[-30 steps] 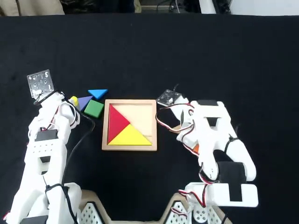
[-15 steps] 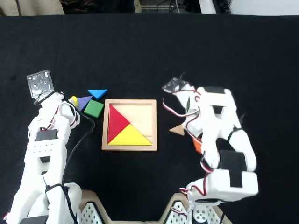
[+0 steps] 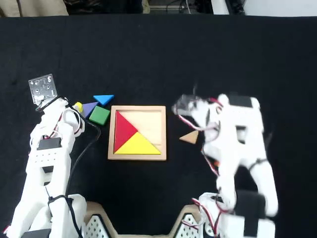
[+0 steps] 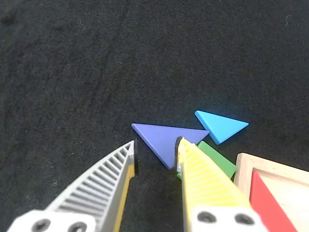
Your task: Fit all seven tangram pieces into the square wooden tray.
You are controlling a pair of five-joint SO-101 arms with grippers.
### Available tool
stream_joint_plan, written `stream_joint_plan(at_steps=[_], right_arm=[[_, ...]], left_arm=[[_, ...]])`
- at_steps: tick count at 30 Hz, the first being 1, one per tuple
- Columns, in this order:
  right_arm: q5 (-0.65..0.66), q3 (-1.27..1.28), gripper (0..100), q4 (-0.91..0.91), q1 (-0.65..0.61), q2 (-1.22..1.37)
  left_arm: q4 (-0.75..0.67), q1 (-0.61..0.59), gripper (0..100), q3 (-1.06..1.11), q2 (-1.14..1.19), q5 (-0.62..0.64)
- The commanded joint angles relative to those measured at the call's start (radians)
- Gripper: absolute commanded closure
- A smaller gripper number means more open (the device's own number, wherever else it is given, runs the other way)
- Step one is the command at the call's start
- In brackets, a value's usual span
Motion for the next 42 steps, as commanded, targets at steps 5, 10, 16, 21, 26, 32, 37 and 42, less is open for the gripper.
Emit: stream_joint_plan(at_steps=[5,10,16,21,26,32,37,42], right_arm=[[0.267,0.426,77.6,-0.344,0.178,-0.360],[0.269,0.501,77.5,-0.374,0.173,-0.446],[0.275,0.510,71.0,-0.419,0.135,-0.381],[0.342,0.513,71.1,-0.555,0.135,-0.249],[0.345,0.433,71.0,-0.566,0.133,-0.088],[0.345,0.289,71.1,-0.565,0.129,0.107],[0.338,0.140,71.3,-0.463,0.117,0.269],[0.338,0.053,78.4,-0.384,0.117,0.355]], left_arm=[[-0.017,0.015,85,-0.025,-0.002,-0.011],[-0.018,0.016,85,-0.018,-0.002,-0.011],[-0.018,0.038,85,-0.015,-0.002,-0.012],[-0.018,0.036,85,-0.015,-0.002,-0.012],[-0.018,0.038,85,-0.015,-0.002,-0.012],[-0.018,0.039,85,-0.015,-0.002,-0.012],[-0.018,0.039,85,-0.015,-0.002,-0.012],[-0.018,0.039,85,-0.015,-0.002,-0.012]])
